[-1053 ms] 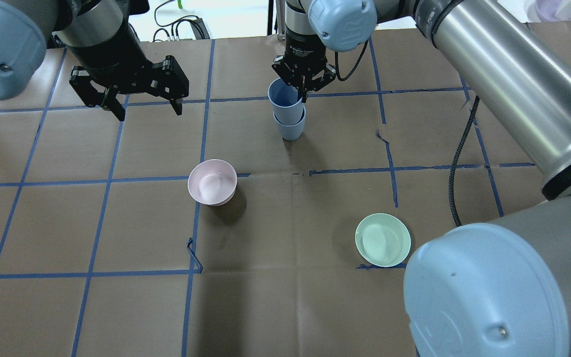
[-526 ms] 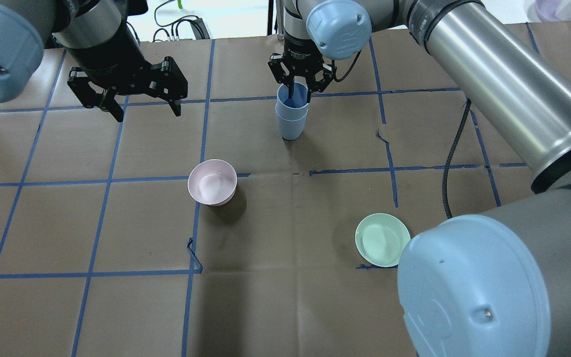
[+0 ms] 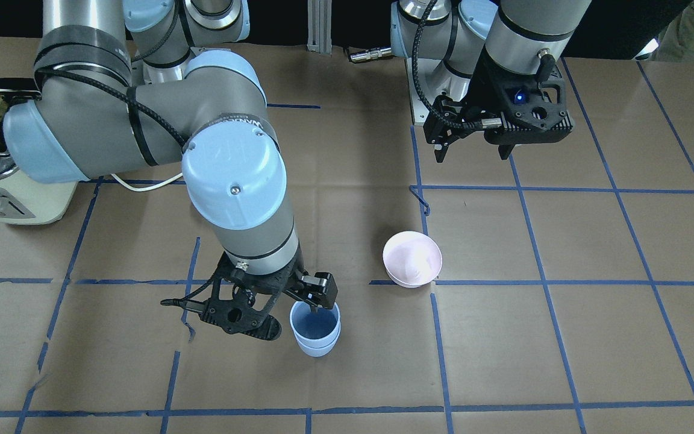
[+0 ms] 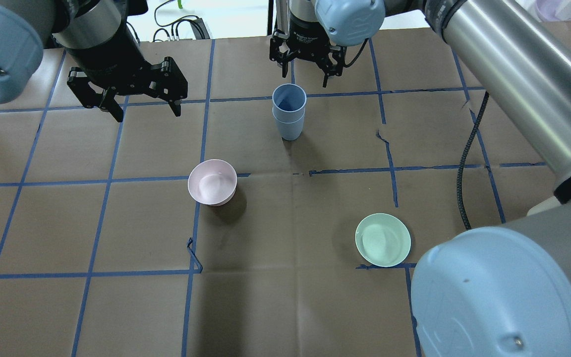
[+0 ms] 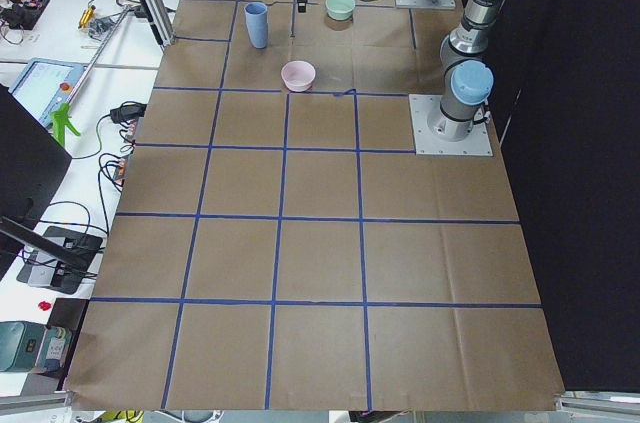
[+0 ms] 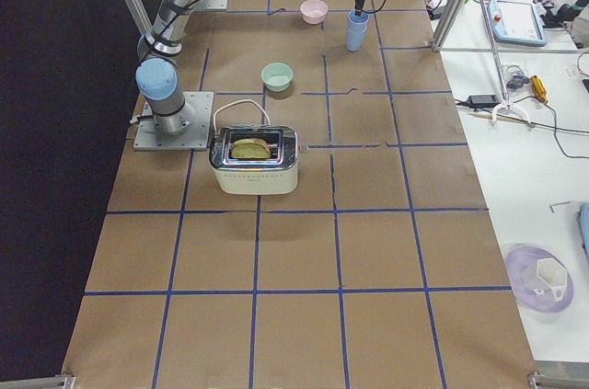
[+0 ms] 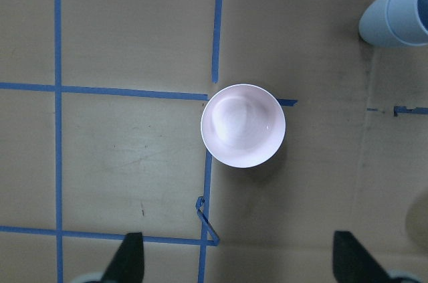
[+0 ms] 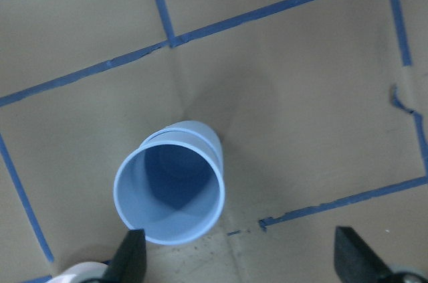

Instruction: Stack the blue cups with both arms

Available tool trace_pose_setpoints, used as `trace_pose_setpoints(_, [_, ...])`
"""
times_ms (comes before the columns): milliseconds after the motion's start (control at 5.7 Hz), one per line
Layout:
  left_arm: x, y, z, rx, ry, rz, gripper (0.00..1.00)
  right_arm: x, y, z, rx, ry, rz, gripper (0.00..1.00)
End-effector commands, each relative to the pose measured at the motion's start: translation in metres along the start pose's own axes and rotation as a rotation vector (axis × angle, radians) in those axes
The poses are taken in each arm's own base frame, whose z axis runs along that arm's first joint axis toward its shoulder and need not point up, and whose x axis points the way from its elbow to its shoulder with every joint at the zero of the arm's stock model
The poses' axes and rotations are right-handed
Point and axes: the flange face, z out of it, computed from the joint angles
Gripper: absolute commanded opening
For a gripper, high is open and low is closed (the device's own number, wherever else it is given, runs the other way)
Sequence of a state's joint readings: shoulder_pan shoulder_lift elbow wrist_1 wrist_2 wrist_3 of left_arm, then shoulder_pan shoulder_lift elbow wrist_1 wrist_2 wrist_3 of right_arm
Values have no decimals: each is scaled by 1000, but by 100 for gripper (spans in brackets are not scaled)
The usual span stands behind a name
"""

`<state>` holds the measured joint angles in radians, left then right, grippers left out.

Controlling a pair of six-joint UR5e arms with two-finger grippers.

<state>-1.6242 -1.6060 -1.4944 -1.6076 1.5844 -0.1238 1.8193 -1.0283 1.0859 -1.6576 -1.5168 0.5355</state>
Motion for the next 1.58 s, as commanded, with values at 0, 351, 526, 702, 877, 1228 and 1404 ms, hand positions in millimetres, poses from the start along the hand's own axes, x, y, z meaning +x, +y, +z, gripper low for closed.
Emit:
trace_pose_setpoints(0, [-1,2,0,0,0,0,99,99,-14,-61,-54,76,-133,100])
trace_pose_setpoints(351, [-1,2,0,0,-2,6,99,198,11,-101,-60,70,-169,100])
trace_pose_setpoints(526, [-1,3,0,0,-2,7,99,210,67,-106,-56,70,-162,100])
trace_pose_setpoints(702, [-1,3,0,0,-2,8,99,216,90,-99,-72,73,-152,100])
trace_pose_setpoints(877, [-2,3,0,0,-2,6,99,216,91,-101,-70,73,-154,100])
trace_pose_setpoints(1228, [-2,3,0,0,-2,6,99,218,84,-108,-42,111,-163,100])
trace_pose_setpoints(1404, [-2,3,-1,2,-1,6,99,216,82,-111,-35,105,-163,100])
